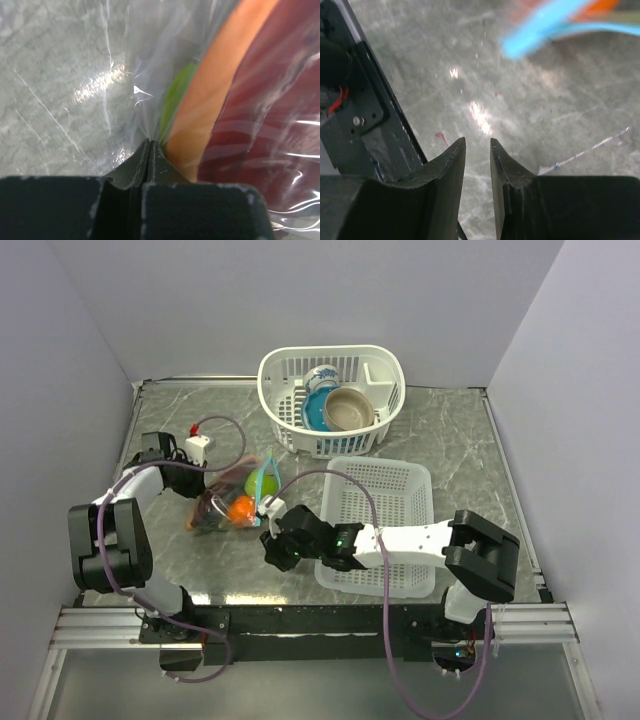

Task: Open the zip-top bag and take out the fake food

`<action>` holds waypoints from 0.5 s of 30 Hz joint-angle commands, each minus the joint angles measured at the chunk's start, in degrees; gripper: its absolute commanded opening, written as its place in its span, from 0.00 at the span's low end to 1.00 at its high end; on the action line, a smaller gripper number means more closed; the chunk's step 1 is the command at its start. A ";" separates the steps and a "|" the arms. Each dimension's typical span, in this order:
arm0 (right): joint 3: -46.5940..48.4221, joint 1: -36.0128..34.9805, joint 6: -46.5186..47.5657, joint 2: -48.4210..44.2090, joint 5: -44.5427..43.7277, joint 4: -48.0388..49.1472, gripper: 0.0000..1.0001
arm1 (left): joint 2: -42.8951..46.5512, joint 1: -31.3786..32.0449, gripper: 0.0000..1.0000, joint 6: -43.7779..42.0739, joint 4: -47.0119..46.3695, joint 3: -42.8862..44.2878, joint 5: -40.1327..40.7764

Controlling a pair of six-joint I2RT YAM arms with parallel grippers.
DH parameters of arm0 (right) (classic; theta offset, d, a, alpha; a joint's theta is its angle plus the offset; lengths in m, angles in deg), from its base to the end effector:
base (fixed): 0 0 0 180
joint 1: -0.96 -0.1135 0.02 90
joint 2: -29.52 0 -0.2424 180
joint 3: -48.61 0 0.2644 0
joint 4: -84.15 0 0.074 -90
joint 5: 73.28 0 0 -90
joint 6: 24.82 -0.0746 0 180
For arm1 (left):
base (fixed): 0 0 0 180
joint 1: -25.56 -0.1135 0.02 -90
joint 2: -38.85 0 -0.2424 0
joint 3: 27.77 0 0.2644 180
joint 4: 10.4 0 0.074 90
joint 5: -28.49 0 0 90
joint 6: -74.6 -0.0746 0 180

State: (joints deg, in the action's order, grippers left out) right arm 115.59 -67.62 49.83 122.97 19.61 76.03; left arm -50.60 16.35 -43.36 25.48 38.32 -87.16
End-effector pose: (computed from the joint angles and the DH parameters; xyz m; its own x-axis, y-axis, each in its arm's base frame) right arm 0.1402 0.3677 0.1533 -0.4501 -0.4233 -0.7863 -0.8563 0.4544 0.2455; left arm 0.3335 0.0214 0.1297 -0.7144 0.3123 -0.6261 0.4633 0.8818 -0.0888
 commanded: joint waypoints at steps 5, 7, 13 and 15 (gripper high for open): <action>2.47 1.77 5.33 -2.39 -14.85 8.10 0.34 | 3.40 3.76 0.01 -2.79 3.17 -3.66 7.28; 1.95 5.36 6.12 -3.27 -14.50 8.19 0.34 | 4.02 3.94 0.01 -4.28 2.90 -4.10 7.63; 0.36 14.94 7.44 -4.94 -11.08 10.73 0.34 | 3.32 3.94 0.01 -6.84 2.37 -3.75 10.26; 1.41 16.62 7.53 -3.72 -9.50 11.96 0.34 | 3.06 3.94 0.01 -7.19 2.11 -3.75 10.44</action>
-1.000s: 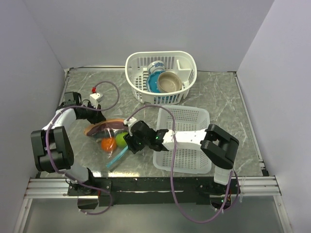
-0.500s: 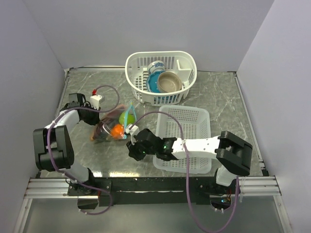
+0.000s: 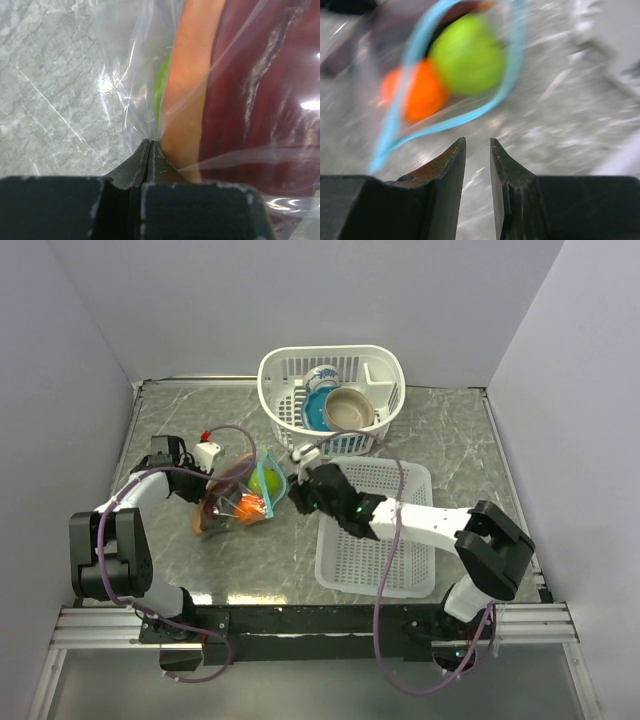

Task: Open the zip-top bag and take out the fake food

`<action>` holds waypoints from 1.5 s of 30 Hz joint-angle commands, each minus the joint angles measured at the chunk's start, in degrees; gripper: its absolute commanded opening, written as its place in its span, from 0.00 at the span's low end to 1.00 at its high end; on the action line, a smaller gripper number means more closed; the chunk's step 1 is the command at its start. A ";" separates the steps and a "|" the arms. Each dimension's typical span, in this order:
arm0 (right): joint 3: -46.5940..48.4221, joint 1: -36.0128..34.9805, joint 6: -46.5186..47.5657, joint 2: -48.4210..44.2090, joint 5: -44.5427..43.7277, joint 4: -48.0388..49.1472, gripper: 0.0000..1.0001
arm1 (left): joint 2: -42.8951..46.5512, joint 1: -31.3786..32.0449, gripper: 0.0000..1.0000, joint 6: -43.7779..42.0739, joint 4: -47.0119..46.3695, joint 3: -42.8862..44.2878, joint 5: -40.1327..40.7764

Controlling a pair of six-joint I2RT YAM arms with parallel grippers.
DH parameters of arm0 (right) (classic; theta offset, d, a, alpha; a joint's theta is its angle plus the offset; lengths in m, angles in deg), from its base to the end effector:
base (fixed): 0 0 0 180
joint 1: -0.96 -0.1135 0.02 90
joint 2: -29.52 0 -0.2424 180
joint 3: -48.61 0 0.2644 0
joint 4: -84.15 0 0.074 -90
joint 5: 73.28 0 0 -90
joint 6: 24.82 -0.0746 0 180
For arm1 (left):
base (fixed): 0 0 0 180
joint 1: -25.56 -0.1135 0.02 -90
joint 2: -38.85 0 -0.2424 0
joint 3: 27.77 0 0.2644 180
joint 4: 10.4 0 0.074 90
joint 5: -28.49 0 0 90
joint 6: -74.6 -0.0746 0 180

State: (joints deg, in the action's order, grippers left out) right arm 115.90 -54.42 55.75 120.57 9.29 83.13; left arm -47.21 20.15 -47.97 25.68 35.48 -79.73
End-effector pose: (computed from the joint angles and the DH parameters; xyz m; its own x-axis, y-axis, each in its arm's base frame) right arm 0.2356 0.3243 0.1873 -0.3577 -0.2321 -0.9045 -0.7002 0.7076 0.0953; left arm 0.3227 0.0071 0.1288 -0.6799 0.4492 -0.5795 0.5189 0.8532 0.0525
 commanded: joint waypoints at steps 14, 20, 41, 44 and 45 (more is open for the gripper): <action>14.99 3.43 4.24 11.60 11.20 3.47 0.74 | 0.28 0.14 0.01 -4.51 2.53 -0.38 4.16; 17.98 2.56 5.39 16.26 12.69 1.00 1.00 | 0.02 0.14 0.01 -3.37 4.19 1.81 2.14; 17.74 -1.40 1.61 26.73 8.83 -2.43 0.95 | 1.69 0.31 0.01 0.06 10.18 7.44 -7.45; 13.44 -2.28 1.00 24.63 8.21 -1.55 0.93 | 1.08 0.31 0.01 0.67 8.08 6.91 -5.17; 12.37 -2.37 0.73 24.01 7.86 -1.46 0.93 | 0.81 0.31 0.01 1.28 7.11 6.91 -3.77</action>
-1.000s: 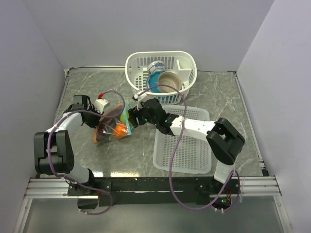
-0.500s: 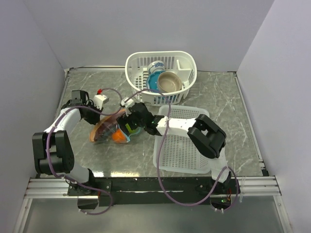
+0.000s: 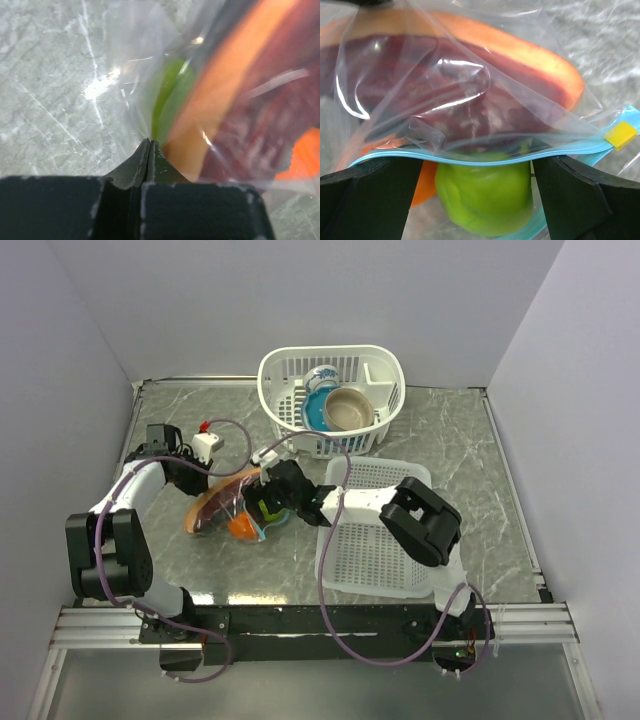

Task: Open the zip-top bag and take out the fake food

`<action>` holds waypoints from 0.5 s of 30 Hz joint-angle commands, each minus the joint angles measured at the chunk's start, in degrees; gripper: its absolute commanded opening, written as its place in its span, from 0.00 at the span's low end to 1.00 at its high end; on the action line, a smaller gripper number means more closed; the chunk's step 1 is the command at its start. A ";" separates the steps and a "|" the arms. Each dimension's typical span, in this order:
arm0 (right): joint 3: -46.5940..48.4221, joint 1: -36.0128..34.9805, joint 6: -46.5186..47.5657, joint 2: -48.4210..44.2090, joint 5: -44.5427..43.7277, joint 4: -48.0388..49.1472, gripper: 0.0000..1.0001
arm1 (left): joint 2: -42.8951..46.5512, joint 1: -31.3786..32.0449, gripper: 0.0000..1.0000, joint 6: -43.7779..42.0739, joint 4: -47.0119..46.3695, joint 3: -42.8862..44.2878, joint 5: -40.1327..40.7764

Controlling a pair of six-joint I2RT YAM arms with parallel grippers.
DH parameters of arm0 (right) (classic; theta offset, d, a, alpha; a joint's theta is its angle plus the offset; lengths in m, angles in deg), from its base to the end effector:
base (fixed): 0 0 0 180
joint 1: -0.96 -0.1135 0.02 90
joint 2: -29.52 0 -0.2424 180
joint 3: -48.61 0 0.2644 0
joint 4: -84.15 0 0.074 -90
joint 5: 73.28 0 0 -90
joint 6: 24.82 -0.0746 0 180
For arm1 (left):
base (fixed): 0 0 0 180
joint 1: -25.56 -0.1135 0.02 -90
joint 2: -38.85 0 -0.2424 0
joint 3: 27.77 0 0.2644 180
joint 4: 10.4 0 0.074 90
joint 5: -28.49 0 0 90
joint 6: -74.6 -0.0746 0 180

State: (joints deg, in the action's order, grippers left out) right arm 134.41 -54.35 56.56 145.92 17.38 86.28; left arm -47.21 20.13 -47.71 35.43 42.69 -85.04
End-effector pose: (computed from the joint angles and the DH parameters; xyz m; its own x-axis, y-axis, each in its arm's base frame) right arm 0.2759 0.4001 0.1252 -0.3923 -0.3035 -0.8683 -0.7779 0.6132 0.1372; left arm 0.3275 0.0012 0.1592 -0.6837 0.4273 -0.5916 0.5546 0.8311 -0.0407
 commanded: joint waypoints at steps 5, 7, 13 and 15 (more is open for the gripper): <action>-10.46 -3.58 -1.04 -4.25 -0.58 -4.78 0.91 | -0.25 0.33 0.02 5.33 -3.36 2.59 0.60; -10.29 -3.66 -1.13 -4.43 -2.51 -6.27 0.91 | -0.07 0.25 0.05 7.09 -2.74 4.18 -2.48; -11.07 -3.93 -1.83 -7.14 -8.20 -7.51 0.93 | -0.42 0.33 0.11 8.50 -2.21 3.39 -2.93; -12.39 -4.10 -2.01 -8.81 -9.19 -6.29 0.89 | -1.39 0.33 0.11 8.32 -2.39 2.52 -0.82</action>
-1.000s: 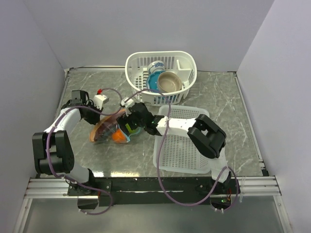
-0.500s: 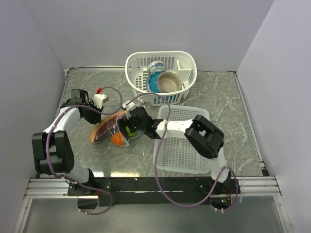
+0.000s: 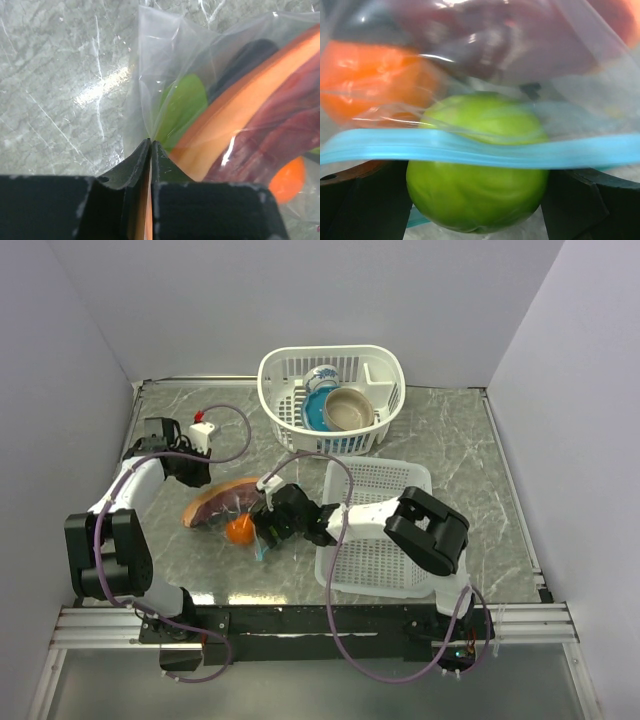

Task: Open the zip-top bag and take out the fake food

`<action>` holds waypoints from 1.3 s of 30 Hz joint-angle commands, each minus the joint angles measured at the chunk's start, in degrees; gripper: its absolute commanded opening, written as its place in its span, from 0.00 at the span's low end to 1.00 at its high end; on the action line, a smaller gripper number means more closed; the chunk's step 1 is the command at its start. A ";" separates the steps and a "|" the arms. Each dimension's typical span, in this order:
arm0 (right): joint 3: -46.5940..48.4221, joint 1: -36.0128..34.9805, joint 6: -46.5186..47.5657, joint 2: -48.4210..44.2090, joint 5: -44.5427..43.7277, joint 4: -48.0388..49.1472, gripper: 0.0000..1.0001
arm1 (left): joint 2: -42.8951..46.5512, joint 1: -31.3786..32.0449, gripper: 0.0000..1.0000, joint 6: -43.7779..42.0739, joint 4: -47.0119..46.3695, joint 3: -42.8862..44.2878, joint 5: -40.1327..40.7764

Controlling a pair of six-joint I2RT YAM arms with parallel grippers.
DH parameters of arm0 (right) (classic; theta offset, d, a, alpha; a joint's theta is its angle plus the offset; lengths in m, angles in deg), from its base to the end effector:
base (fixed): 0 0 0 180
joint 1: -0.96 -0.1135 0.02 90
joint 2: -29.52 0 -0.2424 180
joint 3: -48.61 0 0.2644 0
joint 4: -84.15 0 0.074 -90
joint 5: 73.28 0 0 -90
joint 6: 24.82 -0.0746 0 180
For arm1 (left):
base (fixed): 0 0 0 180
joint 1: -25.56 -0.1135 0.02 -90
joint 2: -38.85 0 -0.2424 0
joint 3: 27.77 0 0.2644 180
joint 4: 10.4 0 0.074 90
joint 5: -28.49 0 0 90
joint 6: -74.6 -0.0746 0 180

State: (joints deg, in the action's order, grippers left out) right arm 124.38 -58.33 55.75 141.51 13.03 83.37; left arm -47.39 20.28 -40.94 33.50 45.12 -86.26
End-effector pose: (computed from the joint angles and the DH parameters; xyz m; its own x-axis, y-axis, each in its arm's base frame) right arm 0.2302 0.3781 0.0927 -0.4395 -0.4197 -0.7942 -0.7701 0.6311 0.0926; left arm 0.3395 0.0000 0.1751 -0.6944 0.3290 -0.6399 0.4892 0.8681 -0.0845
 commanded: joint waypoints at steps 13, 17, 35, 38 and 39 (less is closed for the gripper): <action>-7.63 -1.88 -0.94 -21.53 -6.78 -2.76 0.63 | -2.01 0.09 0.01 1.98 -7.50 -0.88 6.91; -9.30 -1.80 -1.11 -28.12 -10.46 -3.37 0.60 | -1.13 0.09 0.01 2.33 -6.01 2.19 6.21; -14.14 8.49 -23.96 -32.10 -39.11 -30.53 1.00 | 2.13 4.49 0.01 4.88 -3.28 3.07 6.47; -13.79 8.40 -23.10 -32.70 -39.21 -28.69 1.00 | 4.14 6.41 0.01 5.94 -0.82 6.40 5.86; -13.70 8.31 -22.83 -33.23 -39.21 -28.16 1.00 | 4.76 6.86 0.01 6.46 1.36 9.11 5.51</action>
State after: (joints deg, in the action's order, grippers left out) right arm 107.05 -49.52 36.28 110.14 -20.69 56.44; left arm -46.05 24.98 -36.52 32.21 48.55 -80.58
